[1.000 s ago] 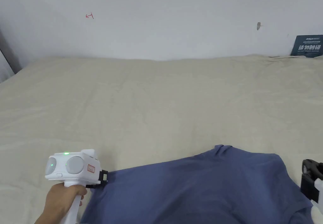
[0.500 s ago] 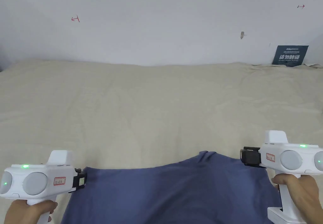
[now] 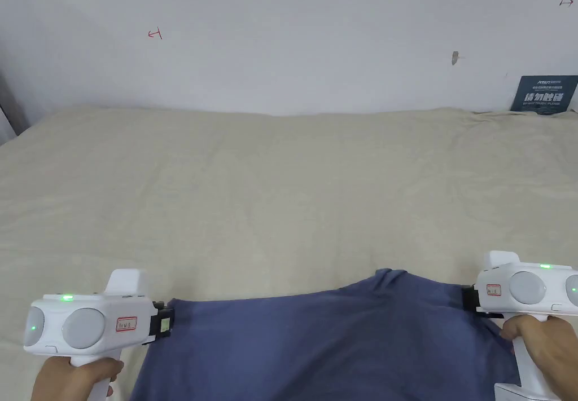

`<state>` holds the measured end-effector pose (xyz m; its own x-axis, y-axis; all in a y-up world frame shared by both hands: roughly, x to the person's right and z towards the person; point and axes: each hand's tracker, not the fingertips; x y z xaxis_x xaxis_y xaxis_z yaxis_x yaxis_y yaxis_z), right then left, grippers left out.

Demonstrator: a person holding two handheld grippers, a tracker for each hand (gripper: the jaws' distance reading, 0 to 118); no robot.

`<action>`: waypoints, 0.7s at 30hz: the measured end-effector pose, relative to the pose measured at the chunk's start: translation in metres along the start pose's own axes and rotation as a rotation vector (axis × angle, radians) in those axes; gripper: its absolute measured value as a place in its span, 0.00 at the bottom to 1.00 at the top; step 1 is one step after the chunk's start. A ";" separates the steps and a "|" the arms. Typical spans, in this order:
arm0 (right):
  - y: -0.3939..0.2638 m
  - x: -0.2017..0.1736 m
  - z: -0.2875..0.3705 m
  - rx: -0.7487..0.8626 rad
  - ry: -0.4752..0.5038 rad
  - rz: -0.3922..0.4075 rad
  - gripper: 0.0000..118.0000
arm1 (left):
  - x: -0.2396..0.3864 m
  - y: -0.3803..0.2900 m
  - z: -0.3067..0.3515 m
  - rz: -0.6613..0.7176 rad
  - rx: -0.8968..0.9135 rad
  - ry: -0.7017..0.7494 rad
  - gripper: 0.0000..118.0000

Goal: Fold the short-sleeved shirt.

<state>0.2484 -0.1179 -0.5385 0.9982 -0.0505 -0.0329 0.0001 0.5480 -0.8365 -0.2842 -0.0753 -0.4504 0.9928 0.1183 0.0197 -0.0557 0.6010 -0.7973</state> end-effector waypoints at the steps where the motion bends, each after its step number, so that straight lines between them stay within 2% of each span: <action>1: -0.002 -0.003 0.008 0.040 -0.019 0.025 0.02 | 0.001 -0.001 0.002 0.002 0.003 0.004 0.00; 3: -0.007 -0.003 0.026 0.089 -0.031 0.048 0.02 | 0.002 -0.002 0.005 0.011 0.008 0.007 0.00; 5: -0.011 -0.004 0.049 0.121 0.021 0.055 0.02 | 0.002 -0.005 0.008 0.015 0.016 0.014 0.00; 9: -0.023 -0.001 0.095 0.191 0.050 0.078 0.02 | 0.003 -0.008 0.018 0.017 0.027 0.026 0.00; 14: -0.044 0.018 0.146 0.243 0.085 0.093 0.02 | 0.004 -0.014 0.041 0.025 0.054 0.038 0.00; 16: -0.057 0.023 0.167 0.289 0.080 0.139 0.02 | 0.003 -0.018 0.051 0.027 0.065 0.038 0.00; 21: -0.094 0.038 0.213 0.322 0.101 0.129 0.02 | -0.001 -0.034 0.079 0.026 0.078 0.040 0.00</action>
<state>0.2993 0.0059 -0.3445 0.9802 -0.0373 -0.1943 -0.0903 0.7894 -0.6072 -0.2920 -0.0337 -0.3755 0.9943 0.1038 -0.0256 -0.0880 0.6583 -0.7476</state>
